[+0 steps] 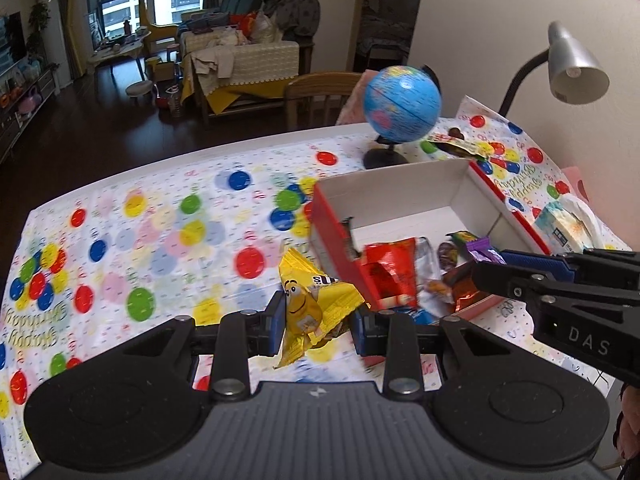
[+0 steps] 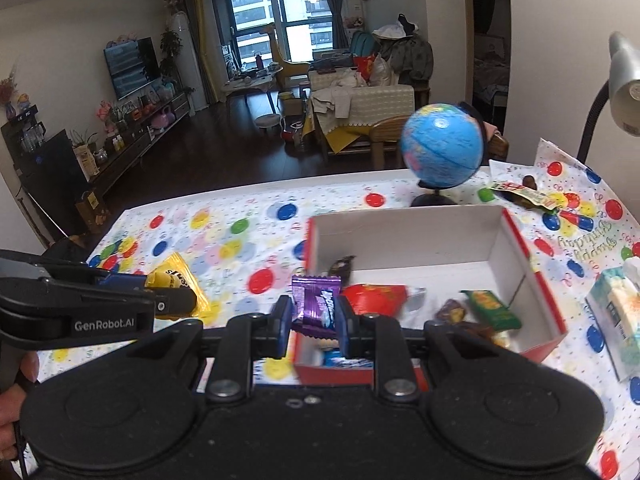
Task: Organize snacks
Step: 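Carry the yellow snack and purple candy over the red box with both tools, then open both tools to drop the yellow snack and purple candy into the box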
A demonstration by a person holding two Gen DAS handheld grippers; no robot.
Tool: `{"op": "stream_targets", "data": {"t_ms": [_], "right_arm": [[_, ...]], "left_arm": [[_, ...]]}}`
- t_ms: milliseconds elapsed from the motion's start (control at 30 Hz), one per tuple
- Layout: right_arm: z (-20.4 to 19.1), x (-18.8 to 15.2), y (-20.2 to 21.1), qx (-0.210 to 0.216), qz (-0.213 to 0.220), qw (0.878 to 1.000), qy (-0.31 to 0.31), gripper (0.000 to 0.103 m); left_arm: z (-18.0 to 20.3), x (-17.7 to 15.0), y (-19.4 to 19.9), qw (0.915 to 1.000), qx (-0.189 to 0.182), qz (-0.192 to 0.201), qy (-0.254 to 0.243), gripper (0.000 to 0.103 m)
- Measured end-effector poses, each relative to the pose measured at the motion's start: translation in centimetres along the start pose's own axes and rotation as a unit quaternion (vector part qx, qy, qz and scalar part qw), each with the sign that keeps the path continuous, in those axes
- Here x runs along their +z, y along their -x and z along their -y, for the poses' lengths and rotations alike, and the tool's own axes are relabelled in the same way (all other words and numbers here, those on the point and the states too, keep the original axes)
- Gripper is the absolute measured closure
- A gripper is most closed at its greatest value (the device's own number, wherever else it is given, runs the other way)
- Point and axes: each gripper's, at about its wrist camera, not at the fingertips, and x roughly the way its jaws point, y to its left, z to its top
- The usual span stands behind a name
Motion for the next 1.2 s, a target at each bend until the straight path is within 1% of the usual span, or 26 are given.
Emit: {"op": "stream_targets", "data": {"t_ms": [300,533,700,833,1067,1200], "right_arm": [[7.3,0.1,-1.3,-0.017,-0.004,1.0,-0.023,0.082],[11.1,0.1,-3.8,-0.03,-0.027,0.999,-0.034,0.082],[12.7,0.1,-6.5,-0.039,-0.047,0.997,-0.037,0.082],[13.6,-0.3,-8.4,-0.047,-0.064,0.996,-0.035,0.082],[15.4,-0.9,-10.1,-0.05,-0.084,0.994,-0.045,0.082],[15.9,-1.6,-10.2,-0.047,-0.094,0.993,-0.045,0.078]], "left_arm": [[5.7,2.1,-4.1,0.9995,0.005,-0.02,-0.023,0.071],[8.2,3.0,-8.1,0.9984,-0.001,-0.046,-0.032,0.071],[9.4,3.1,-11.4,0.9963,0.013,-0.071,-0.045,0.071],[9.7,3.2,-13.3,0.9949,0.022,-0.088,-0.046,0.071],[11.9,3.5,-15.4,0.9927,0.011,-0.097,-0.07,0.071],[12.7,3.2,-16.6,0.9909,0.012,-0.109,-0.078,0.071]]}}
